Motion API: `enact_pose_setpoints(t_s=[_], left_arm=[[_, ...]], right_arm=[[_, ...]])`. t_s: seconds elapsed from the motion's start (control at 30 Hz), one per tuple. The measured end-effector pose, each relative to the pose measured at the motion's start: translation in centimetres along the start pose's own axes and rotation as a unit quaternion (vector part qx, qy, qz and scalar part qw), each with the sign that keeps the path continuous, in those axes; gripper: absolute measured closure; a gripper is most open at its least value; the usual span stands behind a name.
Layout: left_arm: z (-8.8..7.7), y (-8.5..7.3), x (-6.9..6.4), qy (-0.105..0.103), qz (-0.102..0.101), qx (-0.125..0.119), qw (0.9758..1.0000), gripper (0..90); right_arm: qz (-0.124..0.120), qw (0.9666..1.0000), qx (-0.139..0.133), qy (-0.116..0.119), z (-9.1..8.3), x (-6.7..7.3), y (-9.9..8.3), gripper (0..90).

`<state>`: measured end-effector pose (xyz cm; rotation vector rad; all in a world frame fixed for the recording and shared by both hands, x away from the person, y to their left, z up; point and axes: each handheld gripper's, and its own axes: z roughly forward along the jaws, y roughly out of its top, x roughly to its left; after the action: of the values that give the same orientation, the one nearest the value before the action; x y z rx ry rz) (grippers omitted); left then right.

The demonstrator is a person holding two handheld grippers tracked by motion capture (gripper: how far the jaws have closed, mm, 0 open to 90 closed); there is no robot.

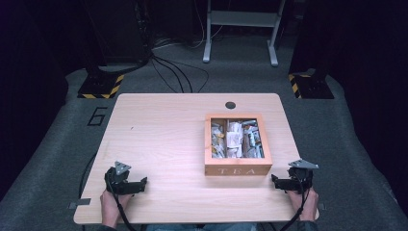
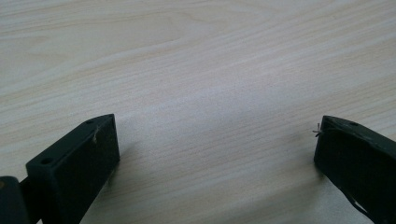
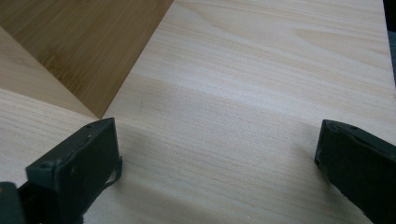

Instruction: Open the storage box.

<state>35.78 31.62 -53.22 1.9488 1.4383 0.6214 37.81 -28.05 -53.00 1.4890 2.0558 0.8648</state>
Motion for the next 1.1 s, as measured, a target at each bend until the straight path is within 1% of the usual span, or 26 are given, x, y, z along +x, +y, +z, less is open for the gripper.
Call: enact_pose_setpoints(t_s=[0.03,0.07,0.1,0.17,0.2,0.27,0.3,0.33,0.37,0.4,0.43,0.47,0.57,0.6,0.63,0.67,0.7,0.73,0.8,0.87,0.9,0.93,0.97,1.0,1.07,1.1], left_arm=[[0.0,0.0,0.0,0.000,0.000,0.000,1.0000,0.0],[0.0,0.0,-0.2,0.003,0.009,-0.004,0.9999,0.0],[0.0,0.0,-0.2,0.003,0.009,-0.004,0.9999,0.0],[0.0,0.0,-0.3,-0.002,0.014,-0.006,0.9999,0.0],[-0.1,0.1,-0.3,-0.008,0.015,-0.004,0.9998,0.0],[-0.1,0.2,-0.4,-0.009,0.013,-0.008,0.9998,0.0],[-0.3,0.5,-0.8,-0.017,0.014,-0.017,0.9996,0.0],[-0.3,0.5,-0.8,-0.017,0.014,-0.017,0.9996,0.0],[-0.6,1.0,-1.1,-0.035,0.012,-0.017,0.9992,0.0],[-0.6,1.0,-1.1,-0.035,0.012,-0.017,0.9992,0.0],[-0.6,1.2,-1.3,-0.042,0.012,-0.022,0.9988,0.0],[-0.8,1.6,-1.6,-0.055,0.010,-0.026,0.9981,0.0],[-0.9,1.9,-1.9,-0.063,0.011,-0.034,0.9974,0.0],[-1.0,2.3,-2.2,-0.073,0.012,-0.041,0.9964,0.0],[-1.0,2.3,-2.2,-0.073,0.012,-0.041,0.9964,0.0],[-1.0,2.5,-2.4,-0.081,0.011,-0.043,0.9957,0.0],[-1.1,2.9,-2.7,-0.095,0.008,-0.048,0.9943,0.0],[-1.1,2.9,-2.7,-0.095,0.008,-0.048,0.9943,0.0],[-1.2,3.5,-3.3,-0.110,0.012,-0.052,0.9925,0.0],[-1.2,3.9,-3.8,-0.113,0.017,-0.060,0.9916,0.0],[-1.2,4.1,-4.0,-0.119,0.021,-0.060,0.9908,0.0],[-1.2,4.1,-4.0,-0.119,0.021,-0.060,0.9908,0.0],[-1.2,4.3,-4.3,-0.123,0.023,-0.062,0.9902,0.0],[-1.2,4.8,-4.9,-0.131,0.033,-0.067,0.9886,0.0],[-1.1,5.2,-5.6,-0.136,0.040,-0.071,0.9873,0.0],[-1.1,5.2,-5.6,-0.136,0.040,-0.071,0.9873,0.0]], right_arm=[[0.000,1.0000,0.000,0.000,0.0,0.0,0.0,0.0],[0.000,1.0000,0.000,0.000,0.0,0.0,0.0,0.0],[0.000,1.0000,0.000,0.000,0.0,0.0,0.0,0.0],[0.000,1.0000,0.000,0.000,0.0,0.0,0.0,0.0],[0.000,1.0000,0.000,0.000,0.0,0.0,0.0,0.0],[0.000,1.0000,0.000,0.000,0.0,0.0,0.0,0.0],[0.000,1.0000,0.001,0.000,0.0,0.0,0.0,0.0],[0.000,1.0000,0.001,0.000,0.0,0.0,0.0,0.0],[0.000,1.0000,0.001,0.000,0.0,0.0,0.0,0.0],[0.000,1.0000,0.001,0.000,0.0,0.0,0.0,0.0],[0.001,1.0000,-0.001,0.000,0.0,0.0,0.0,0.0],[0.001,1.0000,-0.001,0.000,0.0,0.0,0.0,0.0],[0.001,1.0000,-0.001,0.000,0.0,0.0,0.0,0.0],[0.002,1.0000,-0.001,0.000,0.0,0.0,0.0,0.0],[0.002,1.0000,-0.001,0.000,0.0,0.0,0.0,0.0],[0.002,1.0000,-0.001,0.000,0.0,0.0,0.0,0.0],[0.002,1.0000,-0.001,-0.001,0.0,0.0,0.0,0.0],[0.002,1.0000,-0.001,-0.001,0.0,0.0,0.0,0.0],[0.002,1.0000,-0.001,-0.001,0.0,0.0,0.0,0.0],[0.002,1.0000,-0.001,-0.001,0.0,0.0,0.0,0.0],[0.002,1.0000,-0.001,-0.001,0.0,0.0,0.0,0.0],[0.002,1.0000,-0.001,-0.001,0.0,0.0,0.0,0.0],[0.002,1.0000,-0.001,-0.001,0.0,0.0,0.0,0.0],[0.002,1.0000,-0.001,-0.001,0.0,0.0,0.0,0.0],[0.001,1.0000,0.000,-0.001,-0.1,0.0,0.0,0.3],[0.001,1.0000,0.000,-0.001,-0.1,0.0,0.0,0.3]])
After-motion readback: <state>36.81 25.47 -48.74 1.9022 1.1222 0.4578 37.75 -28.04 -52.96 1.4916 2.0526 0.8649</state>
